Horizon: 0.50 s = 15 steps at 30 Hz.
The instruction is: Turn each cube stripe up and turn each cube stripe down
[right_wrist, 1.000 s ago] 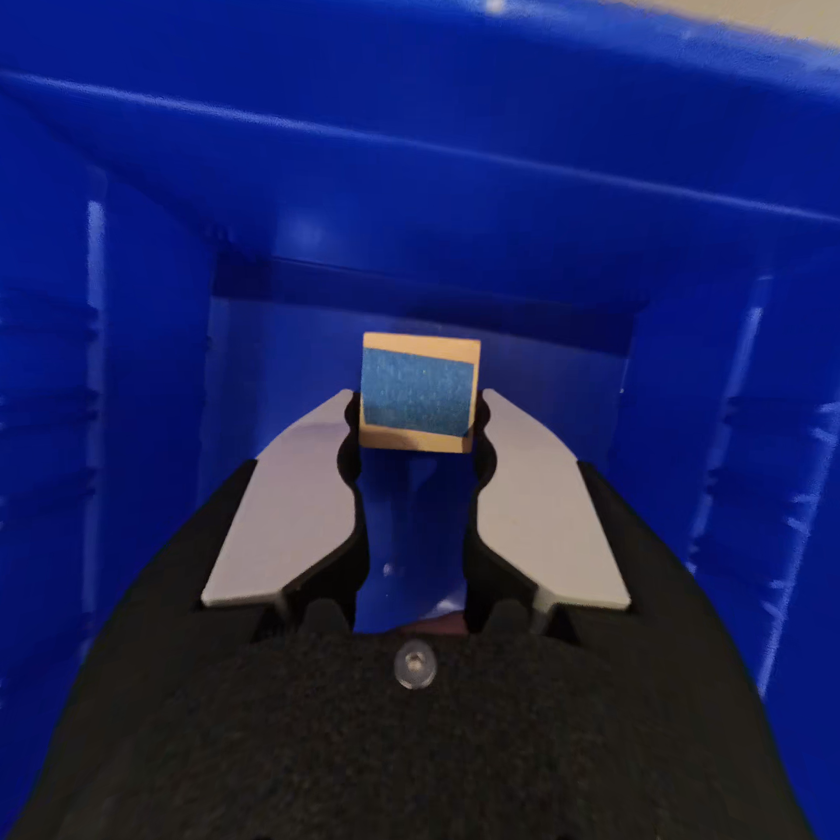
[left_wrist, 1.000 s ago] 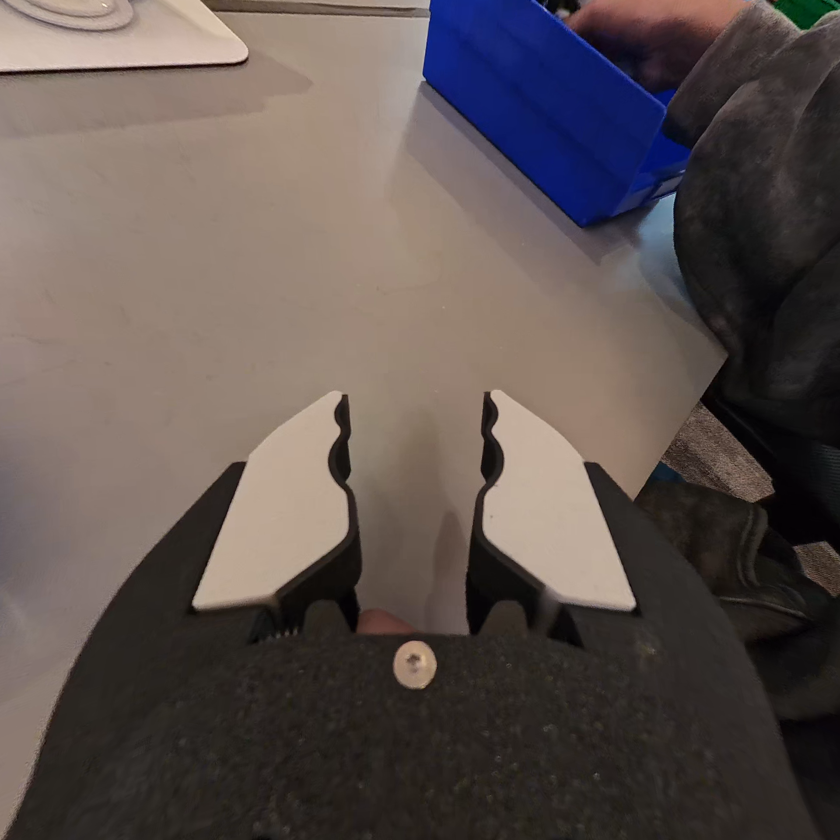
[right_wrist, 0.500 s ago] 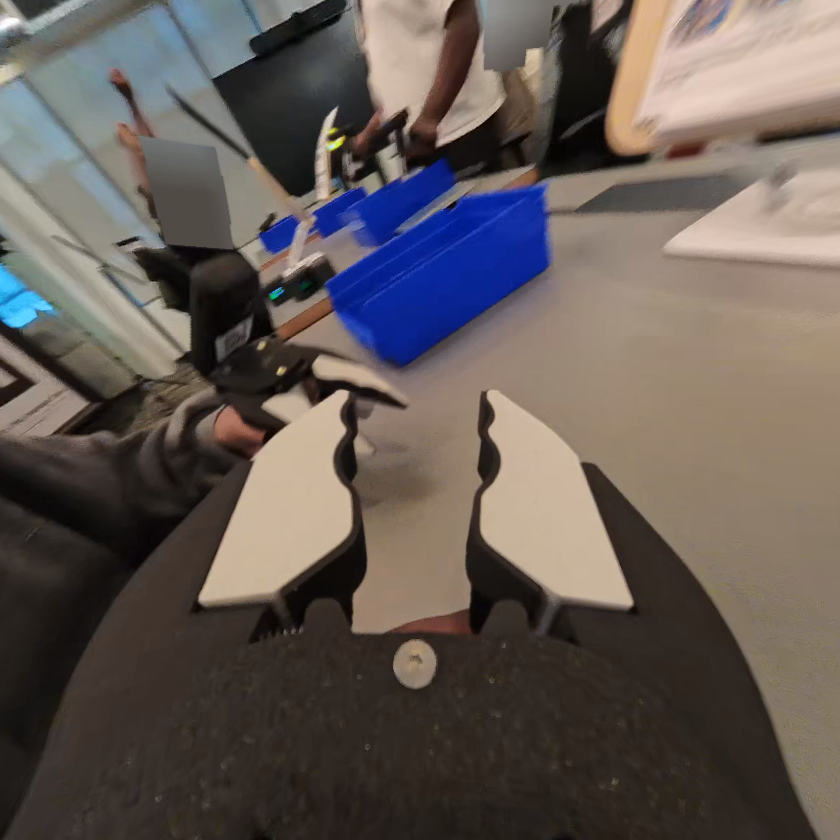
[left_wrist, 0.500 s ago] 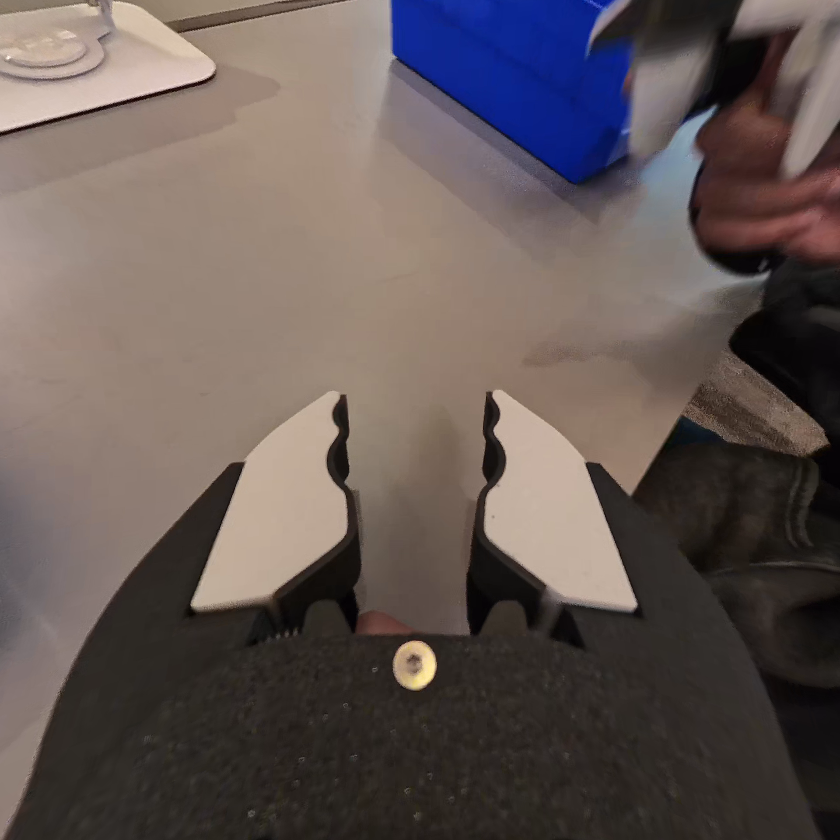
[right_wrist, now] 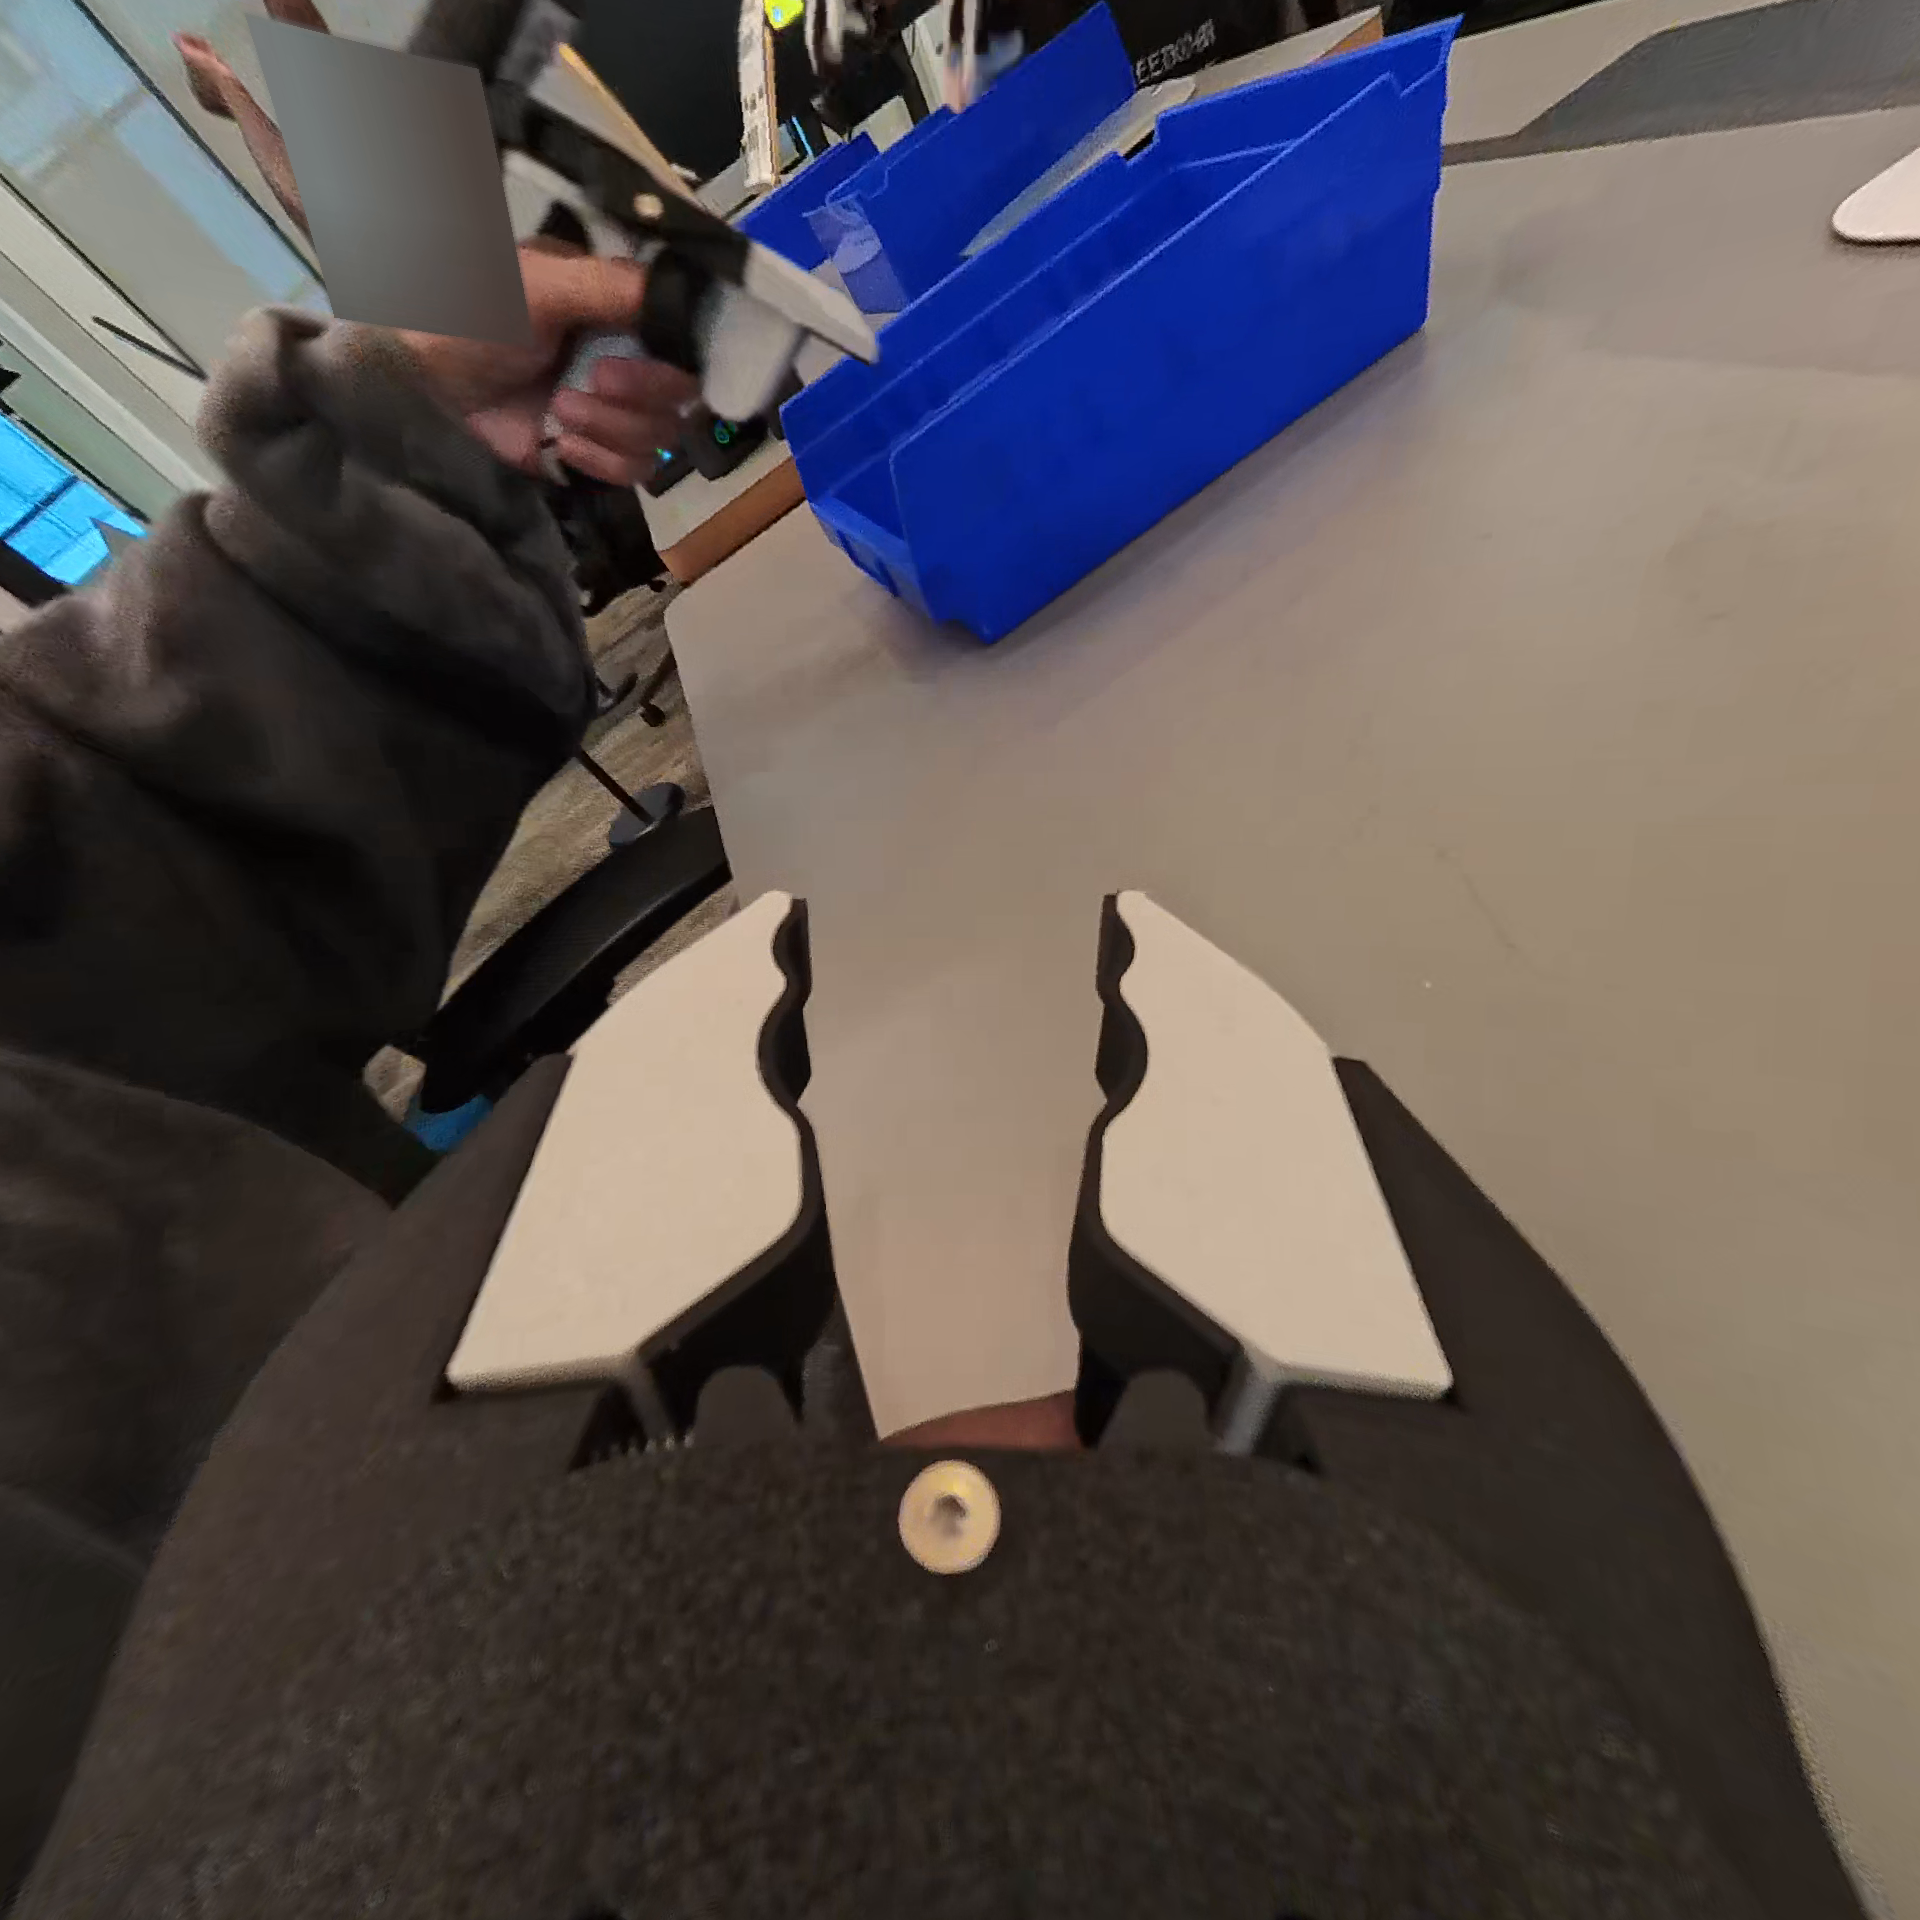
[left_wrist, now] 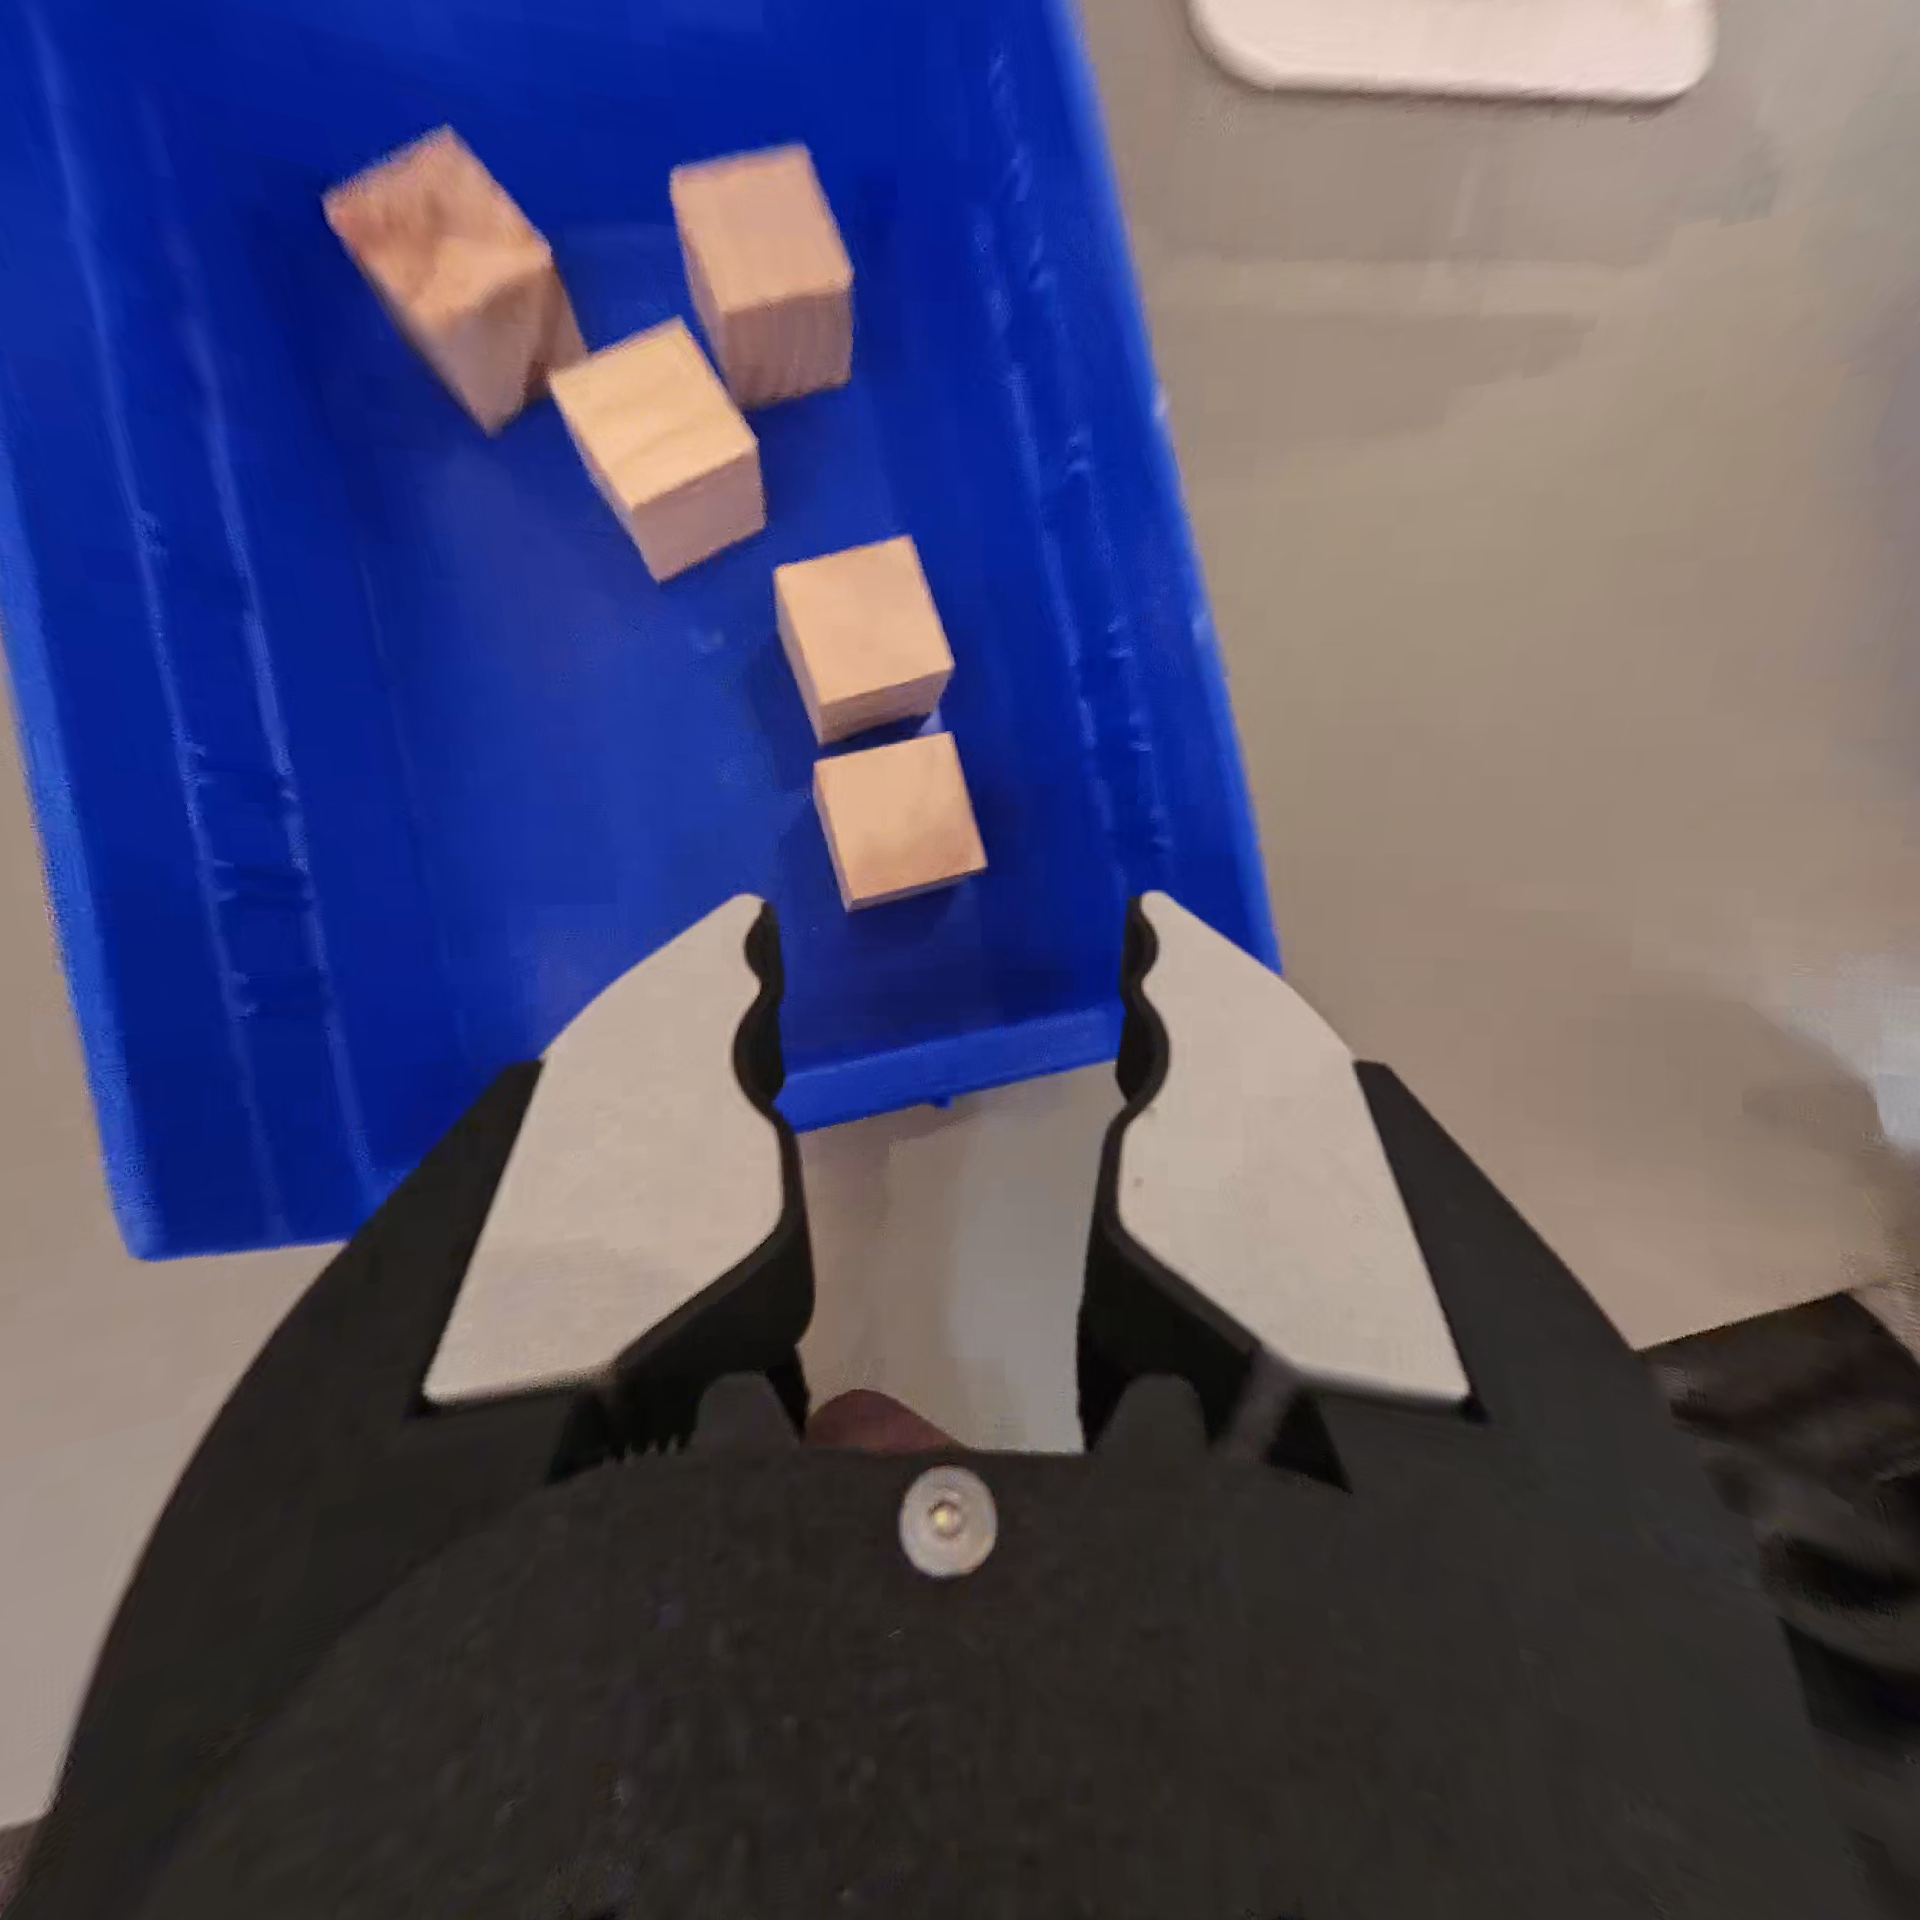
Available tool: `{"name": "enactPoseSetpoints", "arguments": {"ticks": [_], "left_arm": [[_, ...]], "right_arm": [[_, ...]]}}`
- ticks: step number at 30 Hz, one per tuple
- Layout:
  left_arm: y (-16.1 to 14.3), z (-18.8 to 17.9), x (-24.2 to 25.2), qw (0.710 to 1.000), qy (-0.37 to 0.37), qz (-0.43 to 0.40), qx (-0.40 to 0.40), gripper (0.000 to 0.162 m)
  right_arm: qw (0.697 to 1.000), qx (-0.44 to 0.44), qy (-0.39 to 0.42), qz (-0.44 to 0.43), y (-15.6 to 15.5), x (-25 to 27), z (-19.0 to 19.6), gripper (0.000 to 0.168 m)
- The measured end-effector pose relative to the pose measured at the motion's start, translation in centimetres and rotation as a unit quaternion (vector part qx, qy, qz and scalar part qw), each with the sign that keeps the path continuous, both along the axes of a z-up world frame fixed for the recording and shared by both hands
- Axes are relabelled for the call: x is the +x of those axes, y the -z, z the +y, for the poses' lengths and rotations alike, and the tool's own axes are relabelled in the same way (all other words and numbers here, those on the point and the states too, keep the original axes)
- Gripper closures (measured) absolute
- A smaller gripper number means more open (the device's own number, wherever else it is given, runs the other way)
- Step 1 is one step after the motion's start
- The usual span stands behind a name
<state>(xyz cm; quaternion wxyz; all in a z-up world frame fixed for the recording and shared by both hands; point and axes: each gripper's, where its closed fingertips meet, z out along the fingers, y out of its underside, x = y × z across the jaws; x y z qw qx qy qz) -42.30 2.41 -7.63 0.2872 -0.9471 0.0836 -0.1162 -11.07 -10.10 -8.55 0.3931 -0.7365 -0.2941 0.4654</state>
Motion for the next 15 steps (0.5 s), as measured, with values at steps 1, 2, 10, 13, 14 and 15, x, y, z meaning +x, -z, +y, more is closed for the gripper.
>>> {"name": "enactPoseSetpoints", "arguments": {"ticks": [1,2,10,13,14,15], "left_arm": [[1.2,0.7,-0.2,1.000,-0.009,0.007,-0.028,0.100],[2.4,1.3,-0.5,0.998,-0.017,0.026,-0.051,0.099],[8.8,4.6,0.2,0.979,-0.021,0.148,-0.140,0.106],[9.4,4.8,0.0,0.977,-0.022,0.139,-0.158,0.117],[9.3,4.5,-0.3,0.975,-0.015,0.144,-0.167,0.117],[9.2,4.3,-0.8,0.974,-0.012,0.149,-0.169,0.117]], "right_arm": [[1.000,-0.006,-0.005,0.004,0.0,-0.2,-0.2,0.115],[1.000,-0.010,-0.009,0.006,0.0,-0.3,-0.4,0.116],[0.999,0.000,-0.014,-0.047,1.7,-0.1,-1.0,0.114],[0.999,-0.009,-0.019,-0.050,2.0,-0.1,-1.3,0.114],[0.998,-0.008,-0.020,-0.054,2.1,0.0,-1.3,0.114],[0.998,-0.007,-0.018,-0.058,2.2,0.1,-1.2,0.114]]}}
